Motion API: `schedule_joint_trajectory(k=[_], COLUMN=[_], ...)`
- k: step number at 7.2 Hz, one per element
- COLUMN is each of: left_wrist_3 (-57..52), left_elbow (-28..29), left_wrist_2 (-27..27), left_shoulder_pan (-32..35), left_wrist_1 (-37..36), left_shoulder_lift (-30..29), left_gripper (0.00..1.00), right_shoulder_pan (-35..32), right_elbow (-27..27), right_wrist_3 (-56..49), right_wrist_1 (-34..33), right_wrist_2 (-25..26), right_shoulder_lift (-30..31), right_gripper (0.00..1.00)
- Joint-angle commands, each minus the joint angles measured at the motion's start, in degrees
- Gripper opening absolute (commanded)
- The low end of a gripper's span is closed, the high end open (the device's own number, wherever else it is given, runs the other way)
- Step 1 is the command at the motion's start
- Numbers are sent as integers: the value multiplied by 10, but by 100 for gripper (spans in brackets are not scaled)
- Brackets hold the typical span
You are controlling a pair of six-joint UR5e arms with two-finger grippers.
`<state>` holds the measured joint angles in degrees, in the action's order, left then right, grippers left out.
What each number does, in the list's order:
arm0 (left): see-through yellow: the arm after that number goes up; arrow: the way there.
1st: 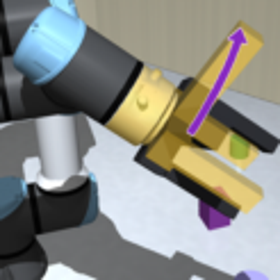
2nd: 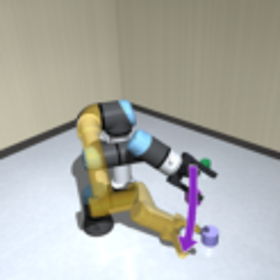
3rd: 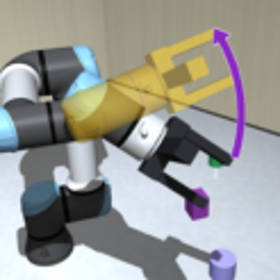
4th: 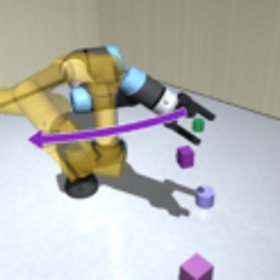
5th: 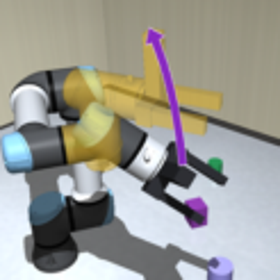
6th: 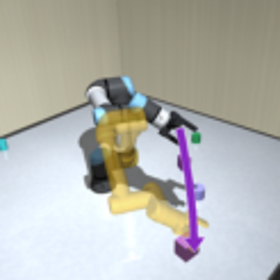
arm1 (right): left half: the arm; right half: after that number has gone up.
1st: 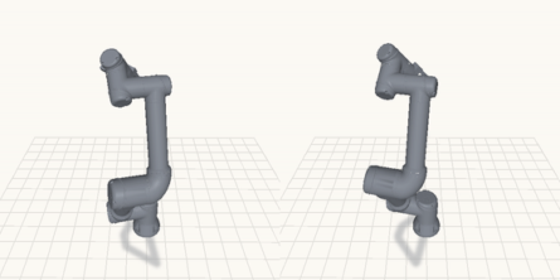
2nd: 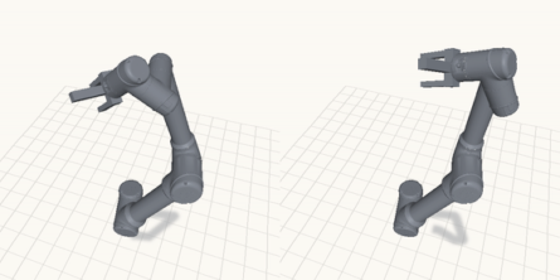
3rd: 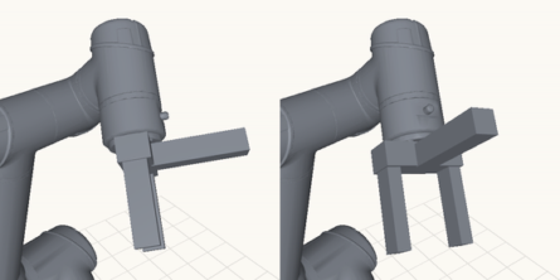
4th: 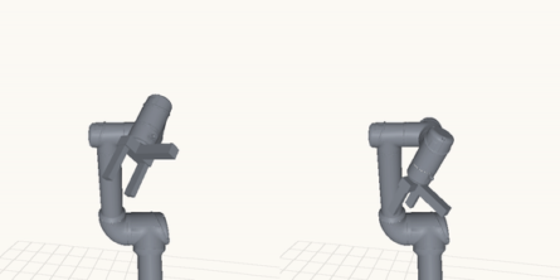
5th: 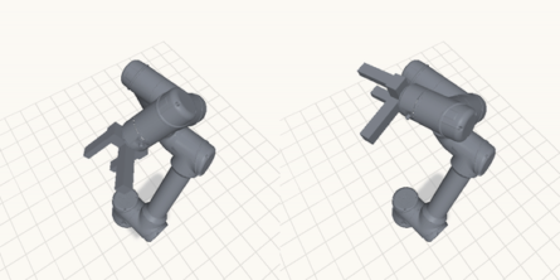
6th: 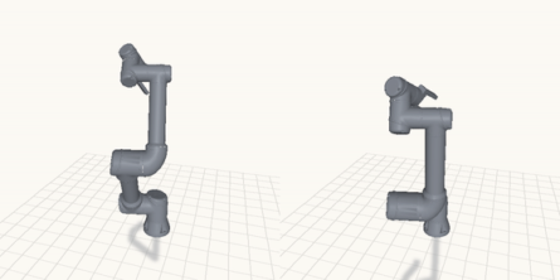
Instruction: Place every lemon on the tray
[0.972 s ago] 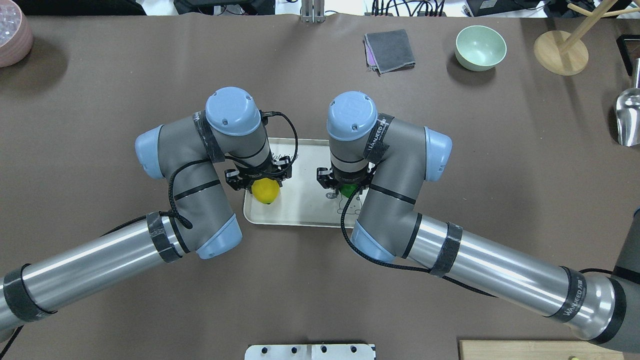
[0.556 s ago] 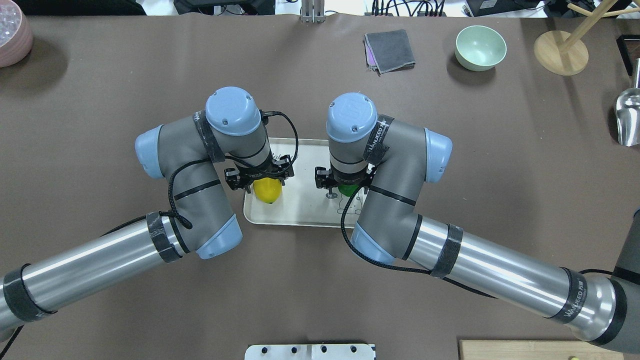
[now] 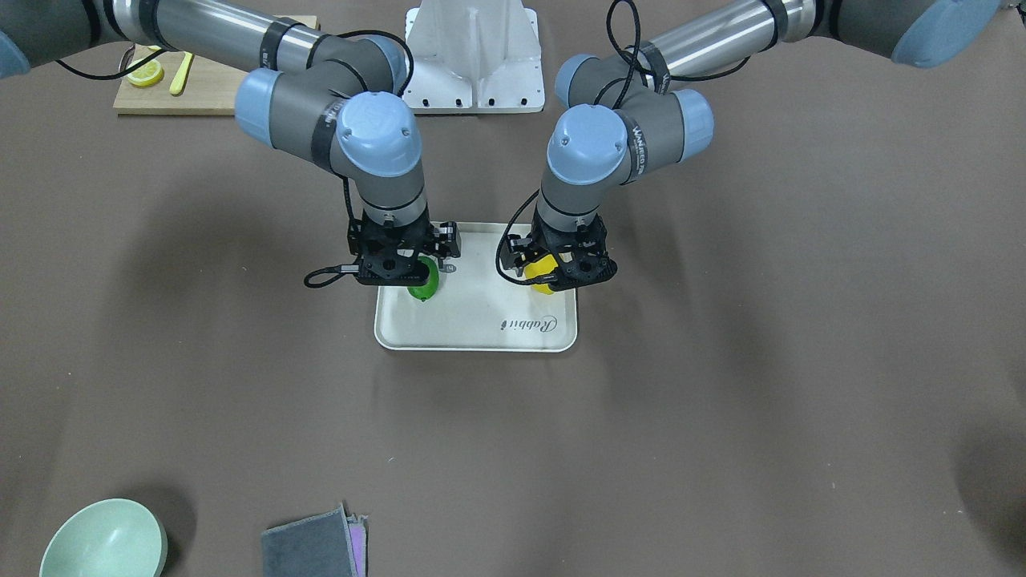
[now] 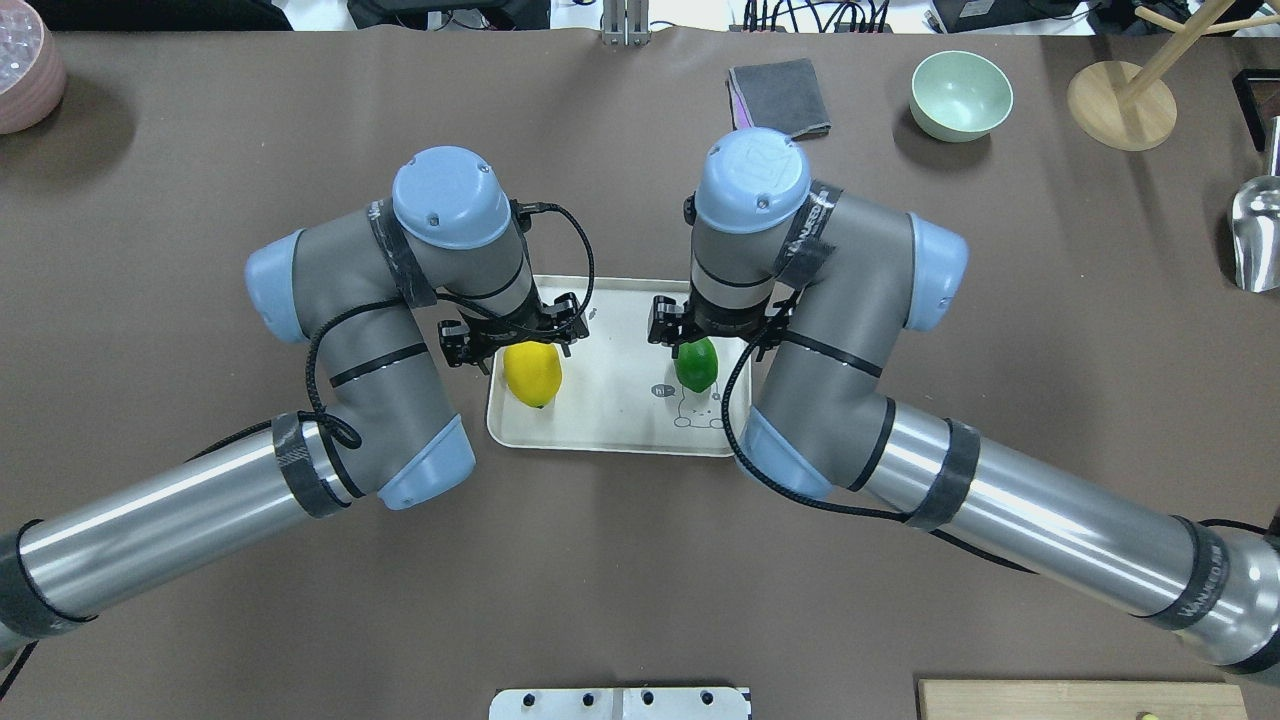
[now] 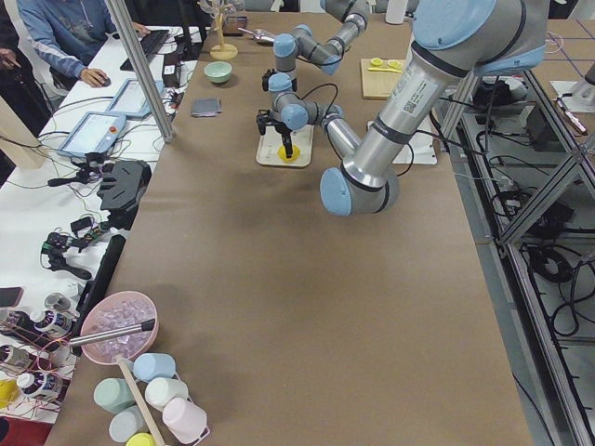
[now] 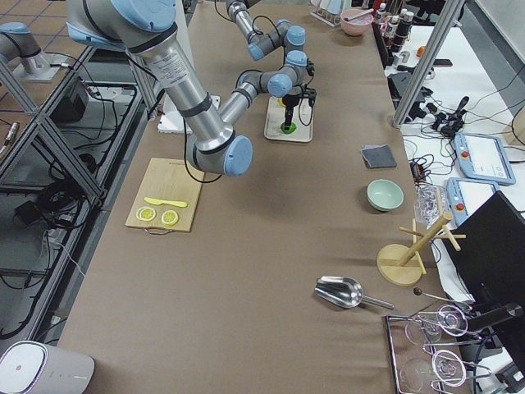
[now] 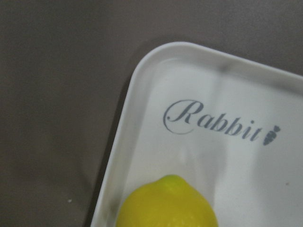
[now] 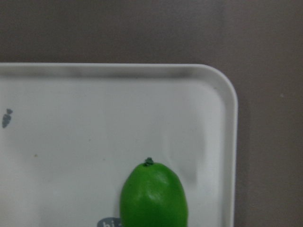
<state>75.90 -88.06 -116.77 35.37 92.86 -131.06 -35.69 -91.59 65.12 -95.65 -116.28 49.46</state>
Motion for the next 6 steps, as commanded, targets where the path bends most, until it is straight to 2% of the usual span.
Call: schedule_joint_trajectory(k=[1,2,3,4,5,6], left_wrist_3=[-122,-186,-260,-322,-384,-459], left_elbow=[-90,-101,-100,-98,-89,-83], left_wrist_2=[-40,-73,-92,-92,-94,-130], left_shoulder_pan=[67,111,152,185,230,282], left_wrist_1=[-62,-62,-62,-63,-65,-71], left_shoulder_lift=[65,102,133,165,183,208], left_gripper=[98,98,98,98,98,98], right_shoulder_pan=[-52,-99,-144,-185,-231,-293], right_elbow=[-129,-158,-163,-166,-162,-146], right_wrist_3=[-85,-166,-241,-318,-382,-460], right_wrist_1=[-48,-56,-57,-59,-65,-76], right_wrist_2=[-32,-64,-84,-87,-109,-132], right_shoulder_lift=[109,166,211,246,269,282], right_gripper=[100,100,100,100,100,100])
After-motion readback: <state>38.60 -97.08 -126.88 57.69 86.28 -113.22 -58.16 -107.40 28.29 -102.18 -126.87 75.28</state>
